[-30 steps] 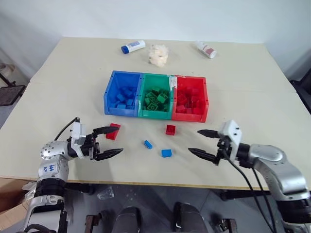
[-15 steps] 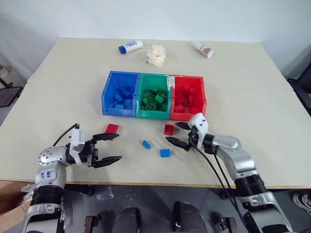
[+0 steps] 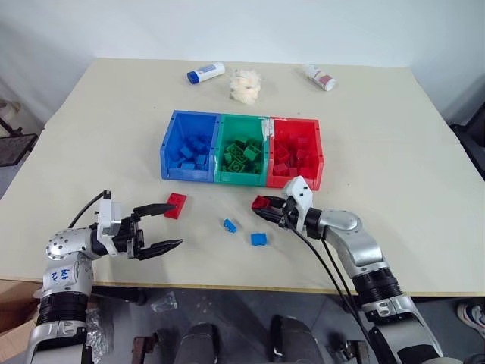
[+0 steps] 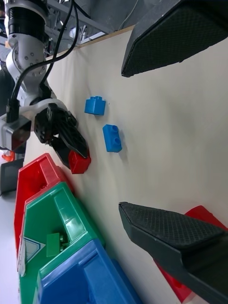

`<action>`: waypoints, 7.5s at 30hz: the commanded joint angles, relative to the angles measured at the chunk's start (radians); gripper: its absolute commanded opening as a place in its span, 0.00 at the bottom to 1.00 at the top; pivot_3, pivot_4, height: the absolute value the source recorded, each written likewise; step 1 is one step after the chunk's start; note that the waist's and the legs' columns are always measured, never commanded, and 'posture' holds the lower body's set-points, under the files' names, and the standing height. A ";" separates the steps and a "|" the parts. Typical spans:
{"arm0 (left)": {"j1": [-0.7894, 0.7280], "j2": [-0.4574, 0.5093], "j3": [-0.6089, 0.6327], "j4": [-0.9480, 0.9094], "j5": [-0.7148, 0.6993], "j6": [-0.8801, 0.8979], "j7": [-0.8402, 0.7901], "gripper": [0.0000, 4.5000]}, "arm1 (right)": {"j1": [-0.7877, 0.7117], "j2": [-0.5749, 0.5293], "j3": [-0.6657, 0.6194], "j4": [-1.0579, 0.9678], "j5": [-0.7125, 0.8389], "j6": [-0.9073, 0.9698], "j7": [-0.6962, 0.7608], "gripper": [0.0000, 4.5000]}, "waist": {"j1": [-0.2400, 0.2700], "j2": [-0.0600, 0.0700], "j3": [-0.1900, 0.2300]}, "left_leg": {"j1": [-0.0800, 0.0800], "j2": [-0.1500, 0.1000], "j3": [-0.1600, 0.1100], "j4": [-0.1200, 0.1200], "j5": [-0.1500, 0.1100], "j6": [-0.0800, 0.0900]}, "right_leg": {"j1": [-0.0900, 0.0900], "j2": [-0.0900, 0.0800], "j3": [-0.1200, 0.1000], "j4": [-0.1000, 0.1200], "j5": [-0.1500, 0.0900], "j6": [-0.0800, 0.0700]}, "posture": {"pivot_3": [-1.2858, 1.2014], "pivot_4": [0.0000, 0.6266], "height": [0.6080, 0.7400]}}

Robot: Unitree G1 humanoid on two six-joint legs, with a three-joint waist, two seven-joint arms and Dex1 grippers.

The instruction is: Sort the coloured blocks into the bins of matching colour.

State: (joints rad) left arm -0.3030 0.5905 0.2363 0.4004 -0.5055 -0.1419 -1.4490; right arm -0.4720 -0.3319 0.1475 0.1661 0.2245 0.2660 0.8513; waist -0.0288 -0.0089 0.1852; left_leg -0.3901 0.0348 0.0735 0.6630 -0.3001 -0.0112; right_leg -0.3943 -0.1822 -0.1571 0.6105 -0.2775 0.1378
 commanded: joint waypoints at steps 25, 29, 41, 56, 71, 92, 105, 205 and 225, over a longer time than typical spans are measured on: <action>-0.060 -0.030 -0.020 0.030 -0.009 -0.032 -0.010 1.00 | -0.330 -0.121 -0.133 0.183 -0.038 -0.092 -0.067 0.99 | -0.002 0.000 0.000 | -0.001 0.000 0.002 -0.001 0.000 0.000 | -0.001 0.000 0.001 -0.001 0.000 0.000 | 0.52 0.24 1.00; -0.052 -0.029 -0.018 0.027 -0.011 -0.031 -0.013 1.00 | -0.205 -0.195 -0.137 0.007 0.021 -0.043 0.047 0.99 | 0.004 0.000 0.000 | -0.001 0.000 0.002 0.000 0.000 0.000 | -0.001 0.000 0.001 0.000 0.000 0.000 | 0.52 0.24 1.00; -0.091 -0.012 -0.021 0.093 -0.002 -0.033 -0.043 1.00 | 0.259 -0.512 -0.296 -0.349 0.184 0.035 0.290 0.99 | 0.006 0.000 0.000 | -0.001 0.000 0.002 0.000 -0.001 0.001 | 0.000 0.000 0.000 -0.004 0.001 0.001 | 0.52 0.24 1.00; -0.095 -0.006 -0.015 0.097 0.000 -0.035 -0.048 1.00 | 0.254 -0.502 -0.187 -0.416 0.193 0.098 0.292 0.99 | 0.004 0.000 0.000 | 0.001 0.000 0.002 0.000 -0.001 0.001 | 0.001 0.000 0.000 -0.003 0.001 0.001 | 0.52 0.24 1.00; 0.018 -0.014 0.007 -0.032 -0.022 -0.016 0.013 1.00 | 0.021 -0.237 0.132 -0.199 -0.006 0.076 0.216 0.95 | 0.005 0.000 0.000 | 0.000 0.000 0.002 0.001 -0.001 0.001 | 0.000 0.000 0.000 -0.002 0.001 0.001 | 0.52 0.24 1.00; 0.047 -0.026 0.003 -0.077 -0.028 0.000 0.041 1.00 | 0.034 -0.202 0.126 -0.304 0.023 0.121 0.215 0.19 | 0.002 0.000 0.000 | 0.000 0.000 0.002 0.001 -0.001 0.001 | 0.000 0.000 0.000 -0.002 0.001 0.001 | 0.52 0.24 1.00; 0.050 -0.036 0.002 -0.081 -0.027 -0.006 0.044 1.00 | -0.186 -0.032 0.093 -0.171 0.021 0.083 0.118 0.19 | 0.000 0.000 0.000 | 0.000 0.000 0.002 0.001 -0.001 0.001 | 0.000 0.000 0.001 -0.001 0.001 0.001 | 0.52 0.24 1.00; -0.120 -0.152 -0.429 -0.294 0.373 0.194 0.496 0.30 | 0.284 -0.332 -0.270 -0.391 0.242 -0.045 0.175 1.00 | 0.031 0.001 0.001 | 0.001 0.001 0.004 0.002 -0.002 0.000 | 0.000 0.001 0.001 -0.003 0.001 0.000 | 0.52 0.24 1.00; -0.533 -0.127 -0.227 0.101 0.469 0.138 0.866 0.59 | 0.236 -0.309 -0.291 -0.359 0.281 -0.058 0.159 1.00 | 0.035 0.000 0.001 | 0.000 0.001 0.004 0.002 -0.002 0.001 | 0.001 0.001 0.001 -0.004 0.002 0.001 | 0.52 0.24 1.00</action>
State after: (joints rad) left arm -0.8023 0.4630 -0.0057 0.4596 -0.0502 0.0481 -0.6073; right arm -0.2191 -0.6491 -0.1260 -0.1821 0.4922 0.2221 1.0175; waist 0.0059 -0.0089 0.1867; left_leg -0.3900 0.0354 0.0776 0.6651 -0.3021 -0.0106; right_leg -0.3934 -0.1816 -0.1566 0.6063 -0.2759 0.1388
